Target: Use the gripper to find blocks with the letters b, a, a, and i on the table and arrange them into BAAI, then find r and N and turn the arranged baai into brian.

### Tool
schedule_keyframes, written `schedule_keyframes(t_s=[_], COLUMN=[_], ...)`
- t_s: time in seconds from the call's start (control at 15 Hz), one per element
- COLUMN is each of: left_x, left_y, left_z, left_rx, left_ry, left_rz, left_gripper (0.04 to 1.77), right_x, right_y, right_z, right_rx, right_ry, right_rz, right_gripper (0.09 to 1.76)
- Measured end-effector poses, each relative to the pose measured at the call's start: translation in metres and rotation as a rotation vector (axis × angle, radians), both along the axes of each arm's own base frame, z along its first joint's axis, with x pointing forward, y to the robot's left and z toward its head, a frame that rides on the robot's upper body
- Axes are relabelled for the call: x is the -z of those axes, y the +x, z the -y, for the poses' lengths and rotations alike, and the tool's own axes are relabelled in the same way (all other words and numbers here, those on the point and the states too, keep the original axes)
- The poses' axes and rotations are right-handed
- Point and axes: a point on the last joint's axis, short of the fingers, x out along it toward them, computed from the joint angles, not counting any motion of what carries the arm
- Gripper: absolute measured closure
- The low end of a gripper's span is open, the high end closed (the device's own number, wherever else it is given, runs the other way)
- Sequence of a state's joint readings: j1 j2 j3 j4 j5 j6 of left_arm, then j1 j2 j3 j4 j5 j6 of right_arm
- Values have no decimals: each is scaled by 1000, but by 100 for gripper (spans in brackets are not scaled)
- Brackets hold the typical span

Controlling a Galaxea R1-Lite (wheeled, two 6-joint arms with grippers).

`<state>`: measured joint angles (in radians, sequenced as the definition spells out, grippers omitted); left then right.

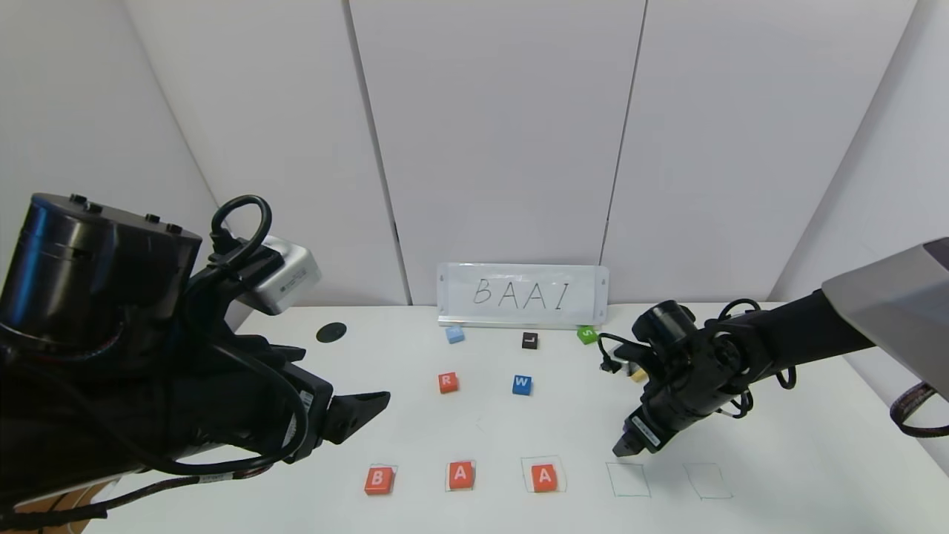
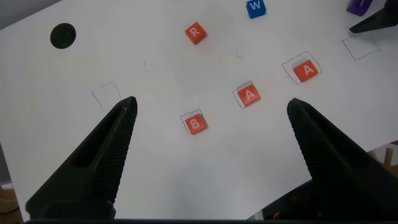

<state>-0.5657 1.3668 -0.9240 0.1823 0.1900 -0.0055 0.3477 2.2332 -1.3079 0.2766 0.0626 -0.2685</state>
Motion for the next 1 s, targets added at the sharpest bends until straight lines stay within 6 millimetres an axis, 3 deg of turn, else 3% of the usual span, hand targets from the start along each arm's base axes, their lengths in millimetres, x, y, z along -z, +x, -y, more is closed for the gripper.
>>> schedule_keyframes(t_s=[0.53,0.8,1.0], left_x=[0,2,4], left_y=[0,0,1], left_z=[1,2,3], left_rx=[3,6,8], left_ry=[1,4,10], left_rz=[-1,-6,-13], left_gripper=[9,9,9], right_x=[10,11,10], right_y=[6,7,7], right_z=[-3,-2,-1], right_rx=[7,10,11], right_ry=[5,4,5], right_rz=[3,-1,-2], right_gripper=[14,74,106])
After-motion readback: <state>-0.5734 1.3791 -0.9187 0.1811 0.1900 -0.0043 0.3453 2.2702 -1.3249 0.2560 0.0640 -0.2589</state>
